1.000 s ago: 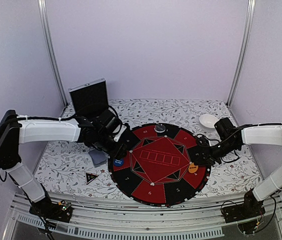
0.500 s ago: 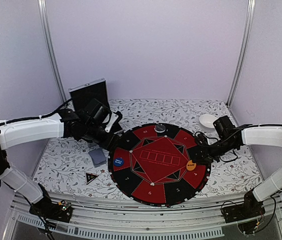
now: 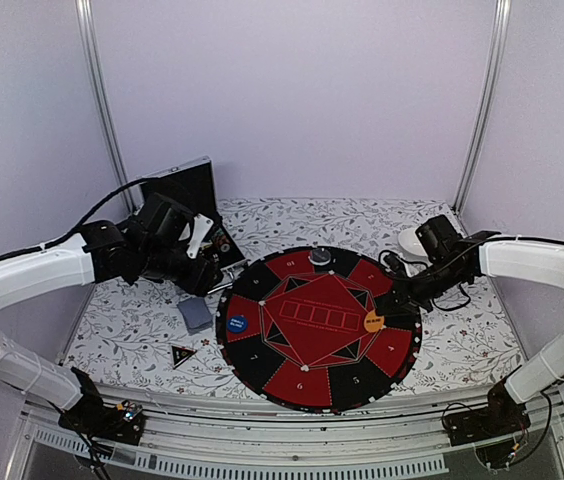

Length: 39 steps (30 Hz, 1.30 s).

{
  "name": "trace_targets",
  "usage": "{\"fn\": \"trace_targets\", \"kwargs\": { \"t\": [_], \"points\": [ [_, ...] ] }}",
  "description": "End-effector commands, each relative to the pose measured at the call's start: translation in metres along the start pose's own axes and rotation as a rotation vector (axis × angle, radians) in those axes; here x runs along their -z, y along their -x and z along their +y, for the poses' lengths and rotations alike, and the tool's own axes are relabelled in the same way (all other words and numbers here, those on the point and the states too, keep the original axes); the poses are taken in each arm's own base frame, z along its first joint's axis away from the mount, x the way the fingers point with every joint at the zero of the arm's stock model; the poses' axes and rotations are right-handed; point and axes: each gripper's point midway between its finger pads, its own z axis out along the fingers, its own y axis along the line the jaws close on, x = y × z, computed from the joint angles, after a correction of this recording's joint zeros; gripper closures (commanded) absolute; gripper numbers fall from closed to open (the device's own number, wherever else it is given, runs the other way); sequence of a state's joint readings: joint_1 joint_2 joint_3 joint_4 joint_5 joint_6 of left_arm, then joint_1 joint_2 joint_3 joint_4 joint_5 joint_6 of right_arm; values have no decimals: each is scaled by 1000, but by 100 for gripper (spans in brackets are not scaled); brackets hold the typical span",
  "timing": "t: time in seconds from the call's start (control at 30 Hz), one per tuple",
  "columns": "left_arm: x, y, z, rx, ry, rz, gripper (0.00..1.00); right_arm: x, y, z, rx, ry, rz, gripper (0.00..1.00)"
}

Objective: Distribute texas hold em gaming equipment
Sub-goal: Place the big blind button at position 5.

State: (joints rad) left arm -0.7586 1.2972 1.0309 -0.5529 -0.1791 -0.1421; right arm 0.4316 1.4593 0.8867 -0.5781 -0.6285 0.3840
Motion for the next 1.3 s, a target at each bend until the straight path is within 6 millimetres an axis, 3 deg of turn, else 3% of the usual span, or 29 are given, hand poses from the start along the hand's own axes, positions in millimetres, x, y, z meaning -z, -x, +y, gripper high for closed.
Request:
{"fn": "trace_targets", "kwargs": {
  "t": [0.0,0.33,0.57,0.97,1.27],
  "points": [
    [3,4,13,5,47,-31,33,1,-7,0,-20,-53,55,98],
    [7,4,18,19,44,-46,31,-10,-52,-17,-95,-56,150,98],
    [3,3,19,31,26,-36,31,17,-46,1,-37,-72,120,97],
    [2,4,27,48,34,-37,31,48,-40,-2,17,-224,109,98],
    [-1,4,31,68,15,-28,31,61,-33,23,71,-145,71,98]
  ]
}}
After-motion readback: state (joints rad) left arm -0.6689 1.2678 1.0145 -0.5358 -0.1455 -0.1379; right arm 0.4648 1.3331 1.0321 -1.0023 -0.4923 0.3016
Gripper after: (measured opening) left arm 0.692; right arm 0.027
